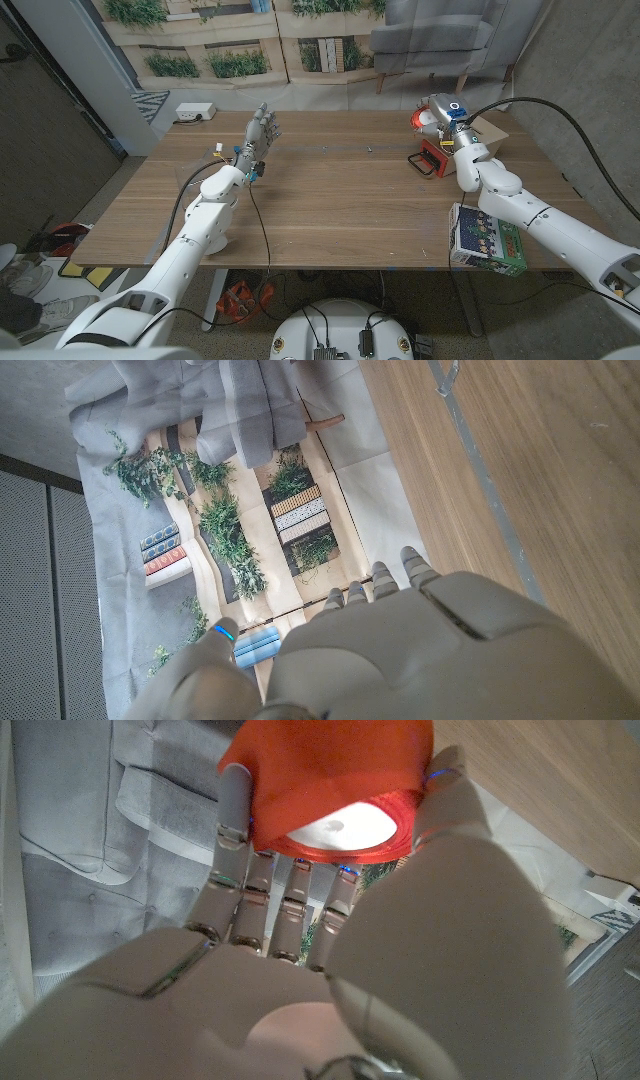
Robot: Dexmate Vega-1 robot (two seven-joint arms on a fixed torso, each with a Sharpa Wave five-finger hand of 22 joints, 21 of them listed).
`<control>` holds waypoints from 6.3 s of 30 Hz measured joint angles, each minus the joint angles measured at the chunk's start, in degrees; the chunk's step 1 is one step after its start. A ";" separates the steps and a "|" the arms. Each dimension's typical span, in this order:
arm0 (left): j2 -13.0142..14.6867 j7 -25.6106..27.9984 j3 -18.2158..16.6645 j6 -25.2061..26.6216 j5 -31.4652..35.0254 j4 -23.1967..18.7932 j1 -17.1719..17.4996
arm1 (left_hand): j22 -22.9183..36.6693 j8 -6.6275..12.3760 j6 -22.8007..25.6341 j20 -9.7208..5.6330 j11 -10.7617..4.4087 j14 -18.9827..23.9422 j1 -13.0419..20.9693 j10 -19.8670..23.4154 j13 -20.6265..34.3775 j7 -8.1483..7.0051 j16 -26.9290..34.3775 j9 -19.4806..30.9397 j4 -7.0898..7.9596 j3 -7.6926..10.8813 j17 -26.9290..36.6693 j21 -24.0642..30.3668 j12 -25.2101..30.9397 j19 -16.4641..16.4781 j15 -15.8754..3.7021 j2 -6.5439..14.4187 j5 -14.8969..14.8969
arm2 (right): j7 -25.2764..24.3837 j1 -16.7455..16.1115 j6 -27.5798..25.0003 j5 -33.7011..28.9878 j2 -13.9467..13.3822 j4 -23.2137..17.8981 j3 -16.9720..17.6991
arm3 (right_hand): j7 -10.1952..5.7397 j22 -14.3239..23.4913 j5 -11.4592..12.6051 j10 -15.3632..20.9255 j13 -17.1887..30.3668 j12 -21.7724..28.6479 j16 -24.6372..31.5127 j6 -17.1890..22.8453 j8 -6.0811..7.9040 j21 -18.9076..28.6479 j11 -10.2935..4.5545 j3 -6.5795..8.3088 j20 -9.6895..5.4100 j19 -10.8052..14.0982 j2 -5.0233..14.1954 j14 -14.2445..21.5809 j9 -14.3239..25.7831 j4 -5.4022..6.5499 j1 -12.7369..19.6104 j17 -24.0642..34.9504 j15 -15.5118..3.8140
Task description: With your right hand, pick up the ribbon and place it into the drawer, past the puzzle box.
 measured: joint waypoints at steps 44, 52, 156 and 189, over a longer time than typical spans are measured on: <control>-0.62 -1.11 0.20 -0.14 0.70 2.94 -2.17 | 0.00 0.00 0.01 0.00 0.00 0.00 0.00 0.00 0.00 0.01 0.00 0.00 0.00 0.00 0.00 0.00 0.00 0.00 0.00 0.00 0.00 | 0.06 -1.04 -5.36 4.08 -1.03 2.57 0.71 | 0.23 -1.88 0.26 0.31 0.57 0.00 -0.52 0.59 -0.39 1.47 -0.32 -0.08 0.03 -0.84 0.00 1.59 0.50 0.08 0.00 0.58 0.00; -0.76 -1.19 0.10 -0.14 0.90 3.43 -2.45 | 0.00 0.00 0.01 0.00 0.00 0.00 0.00 0.00 0.00 0.01 0.00 0.00 0.00 0.00 0.00 -0.42 0.00 0.00 0.00 0.00 0.00 | 0.06 -0.68 -5.84 4.66 -0.92 3.56 0.31 | 0.34 -2.13 0.26 0.31 0.57 0.00 -0.66 0.70 -0.62 1.78 -0.31 -0.24 0.04 -0.84 0.00 1.58 0.53 0.23 0.00 0.74 -0.01; 1.01 0.78 0.18 0.97 -0.15 -2.38 1.03 | 0.00 0.00 0.01 0.00 0.00 0.00 0.00 0.00 0.00 0.02 0.00 0.00 0.00 0.00 0.00 -0.41 0.00 0.00 0.00 0.00 0.00 | -3.17 -5.47 -8.44 4.12 -3.33 -2.51 2.45 | -5.12 -10.86 9.15 -41.81 -16.34 -12.09 -22.88 -45.86 -12.70 -30.56 -6.43 -10.67 7.98 -29.85 9.48 -27.29 -7.85 14.76 -24.23 -36.50 -12.48; 2.27 0.99 -0.13 0.95 -0.93 -4.79 2.78 | 0.00 0.00 0.01 0.00 0.00 0.00 0.00 0.00 0.00 0.02 0.00 0.00 0.00 0.00 0.00 -0.41 0.00 0.00 0.00 0.00 0.00 | -2.91 -6.02 -4.29 4.58 -4.60 -6.40 4.55 | -4.81 -10.85 9.15 -38.07 -16.85 -11.11 -22.22 -43.10 -11.60 -32.06 -5.31 -11.62 7.25 -29.72 9.98 -27.06 -7.84 15.72 -27.21 -37.85 -12.26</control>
